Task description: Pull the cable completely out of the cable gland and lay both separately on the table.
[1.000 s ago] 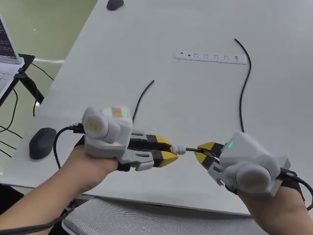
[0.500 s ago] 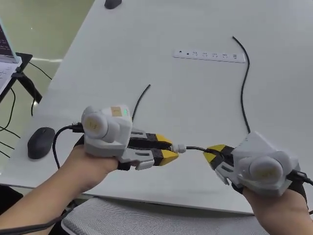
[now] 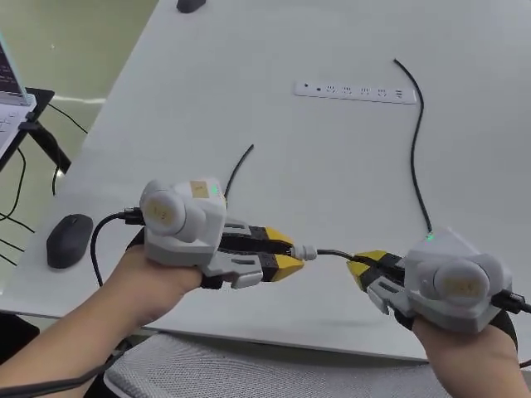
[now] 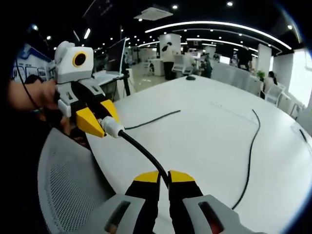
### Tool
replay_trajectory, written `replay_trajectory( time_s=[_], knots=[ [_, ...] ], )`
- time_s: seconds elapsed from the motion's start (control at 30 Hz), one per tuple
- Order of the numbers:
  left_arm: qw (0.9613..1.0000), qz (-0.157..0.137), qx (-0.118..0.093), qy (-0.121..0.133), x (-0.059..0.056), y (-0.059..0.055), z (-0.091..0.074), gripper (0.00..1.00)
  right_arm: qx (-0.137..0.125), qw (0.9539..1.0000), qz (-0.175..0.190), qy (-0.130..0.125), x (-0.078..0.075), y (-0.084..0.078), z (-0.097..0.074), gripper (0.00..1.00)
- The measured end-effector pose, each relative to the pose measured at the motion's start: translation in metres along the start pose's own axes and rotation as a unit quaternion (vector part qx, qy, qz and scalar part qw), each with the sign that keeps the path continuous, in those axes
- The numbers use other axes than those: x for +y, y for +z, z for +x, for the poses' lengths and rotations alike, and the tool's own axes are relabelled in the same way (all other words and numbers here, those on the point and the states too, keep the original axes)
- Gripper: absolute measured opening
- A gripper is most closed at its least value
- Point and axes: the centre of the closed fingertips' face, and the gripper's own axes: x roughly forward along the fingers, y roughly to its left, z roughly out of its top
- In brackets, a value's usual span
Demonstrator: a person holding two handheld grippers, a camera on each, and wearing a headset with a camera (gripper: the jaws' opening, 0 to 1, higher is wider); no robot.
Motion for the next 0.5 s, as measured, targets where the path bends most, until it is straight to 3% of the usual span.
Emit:
replay_trajectory(
  time_s=[0.5],
  knots=[
    [1.0,-0.004,-0.001,-0.001,-0.003,0.0,0.0,0.14,0.034,0.996,0.079,-0.025,-0.02,-0.034,-0.001,0.0]
  ],
)
